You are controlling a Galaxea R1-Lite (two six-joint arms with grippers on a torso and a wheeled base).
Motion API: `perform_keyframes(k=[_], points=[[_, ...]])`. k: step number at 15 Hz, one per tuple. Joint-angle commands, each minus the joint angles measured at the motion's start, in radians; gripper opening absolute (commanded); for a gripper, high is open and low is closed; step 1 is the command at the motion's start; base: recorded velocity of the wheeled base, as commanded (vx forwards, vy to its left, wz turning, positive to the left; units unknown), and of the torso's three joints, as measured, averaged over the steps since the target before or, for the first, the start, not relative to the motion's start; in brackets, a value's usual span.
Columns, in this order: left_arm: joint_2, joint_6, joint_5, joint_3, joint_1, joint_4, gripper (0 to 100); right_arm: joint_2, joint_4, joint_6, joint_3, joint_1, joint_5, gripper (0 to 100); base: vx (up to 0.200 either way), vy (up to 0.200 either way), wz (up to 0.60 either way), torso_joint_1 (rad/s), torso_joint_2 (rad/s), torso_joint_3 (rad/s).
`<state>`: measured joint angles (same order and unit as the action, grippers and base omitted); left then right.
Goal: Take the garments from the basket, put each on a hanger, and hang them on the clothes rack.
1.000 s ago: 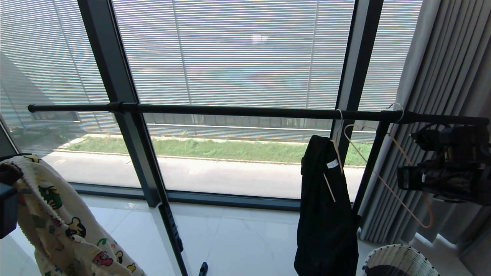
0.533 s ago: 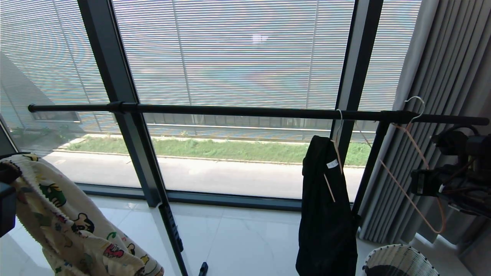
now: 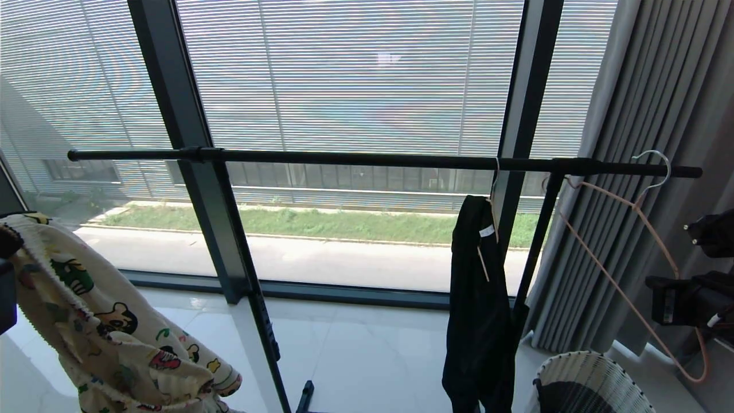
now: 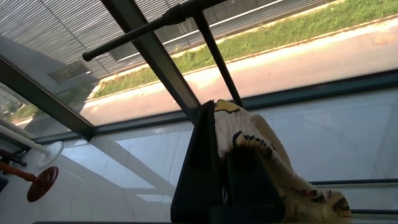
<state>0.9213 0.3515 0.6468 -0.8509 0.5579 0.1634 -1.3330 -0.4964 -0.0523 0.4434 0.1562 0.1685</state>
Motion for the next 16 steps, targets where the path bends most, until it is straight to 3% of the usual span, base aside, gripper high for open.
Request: perform_keyframes(k=[1, 9, 13, 16], points=[[0.002, 0.001, 0.001, -0.001, -0.013, 0.001, 0, 0.052, 0.002, 0.011, -0.017, 0.000, -0.001, 0, -0.200, 0.000, 0.00, 0.002, 0.00, 0.007], [-0.001, 0.001, -0.001, 0.003, -0.015, 0.001, 0, 0.216, 0.183, 0.055, -0.022, 0.028, -0.009, 0, -0.200, 0.000, 0.00, 0.001, 0.00, 0.002], [0.001, 0.001, -0.003, 0.018, -0.015, 0.001, 0, 0.321, 0.283, 0.055, -0.017, 0.108, -0.011, 0, -0.200, 0.000, 0.00, 0.000, 0.00, 0.000], [-0.005, 0.007, -0.003, 0.070, -0.003, 0.001, 0, 0.373, 0.288, 0.048, -0.017, 0.230, -0.055, 0, 0.000, 0.000, 0.00, 0.000, 0.00, 0.000]])
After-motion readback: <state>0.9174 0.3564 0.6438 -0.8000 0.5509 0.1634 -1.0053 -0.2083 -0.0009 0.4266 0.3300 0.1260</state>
